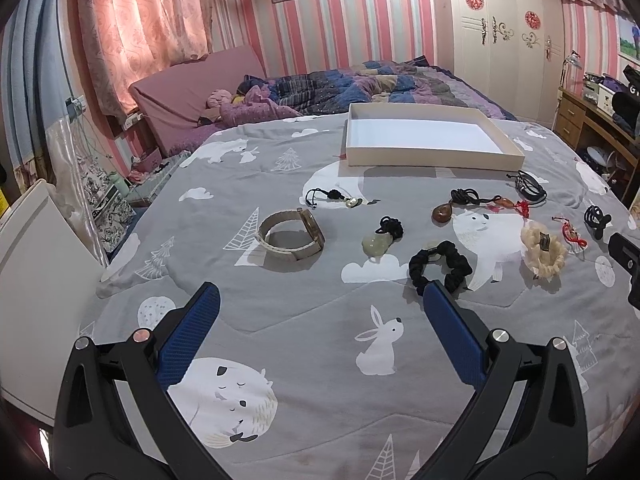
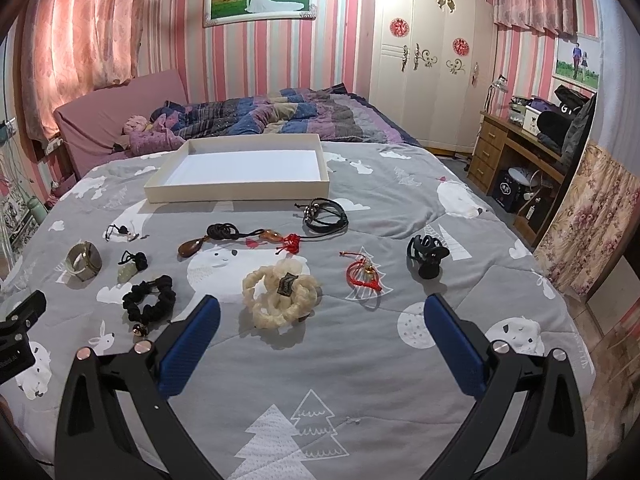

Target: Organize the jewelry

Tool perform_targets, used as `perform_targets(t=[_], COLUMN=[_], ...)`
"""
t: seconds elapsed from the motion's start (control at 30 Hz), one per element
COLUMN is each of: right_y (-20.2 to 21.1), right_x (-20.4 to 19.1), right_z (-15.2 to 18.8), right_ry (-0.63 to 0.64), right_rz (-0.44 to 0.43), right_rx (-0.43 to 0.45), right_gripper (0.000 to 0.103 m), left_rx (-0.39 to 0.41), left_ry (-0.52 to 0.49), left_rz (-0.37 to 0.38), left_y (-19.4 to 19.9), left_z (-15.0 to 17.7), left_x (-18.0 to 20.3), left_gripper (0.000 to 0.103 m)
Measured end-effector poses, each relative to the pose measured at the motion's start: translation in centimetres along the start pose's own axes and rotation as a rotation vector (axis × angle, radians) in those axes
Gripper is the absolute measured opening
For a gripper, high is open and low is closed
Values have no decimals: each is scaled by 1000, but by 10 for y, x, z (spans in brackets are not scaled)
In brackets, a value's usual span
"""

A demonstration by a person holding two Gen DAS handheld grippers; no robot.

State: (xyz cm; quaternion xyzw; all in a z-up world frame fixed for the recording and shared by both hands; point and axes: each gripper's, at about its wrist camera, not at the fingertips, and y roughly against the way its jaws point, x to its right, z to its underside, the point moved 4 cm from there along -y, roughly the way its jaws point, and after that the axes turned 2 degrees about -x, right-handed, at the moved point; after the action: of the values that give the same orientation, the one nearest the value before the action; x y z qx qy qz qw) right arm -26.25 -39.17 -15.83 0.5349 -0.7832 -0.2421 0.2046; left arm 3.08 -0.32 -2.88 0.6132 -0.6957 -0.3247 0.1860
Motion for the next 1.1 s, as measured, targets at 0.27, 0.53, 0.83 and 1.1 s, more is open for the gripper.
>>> perform_targets(t=[0.27, 0.53, 0.83, 1.1], right_y=[-1, -1, -1, 0], right_x=[-2, -4, -5, -4], right_z=[1, 0, 1, 2], right_ry=[8, 19, 24, 22], right_rz=[-16, -13, -6, -7], right_rx=[0, -10, -9, -7], right_gripper=[102, 102, 102, 102], left_rx=[1, -1, -4, -4], left_ry=[2, 3, 0, 2], left_rz=[3, 5, 13, 14], left_y=[0, 0, 1, 1], left_z=[0, 0, 0, 0], left_x=[-1, 0, 0, -1], left_gripper=[100, 100, 100, 100])
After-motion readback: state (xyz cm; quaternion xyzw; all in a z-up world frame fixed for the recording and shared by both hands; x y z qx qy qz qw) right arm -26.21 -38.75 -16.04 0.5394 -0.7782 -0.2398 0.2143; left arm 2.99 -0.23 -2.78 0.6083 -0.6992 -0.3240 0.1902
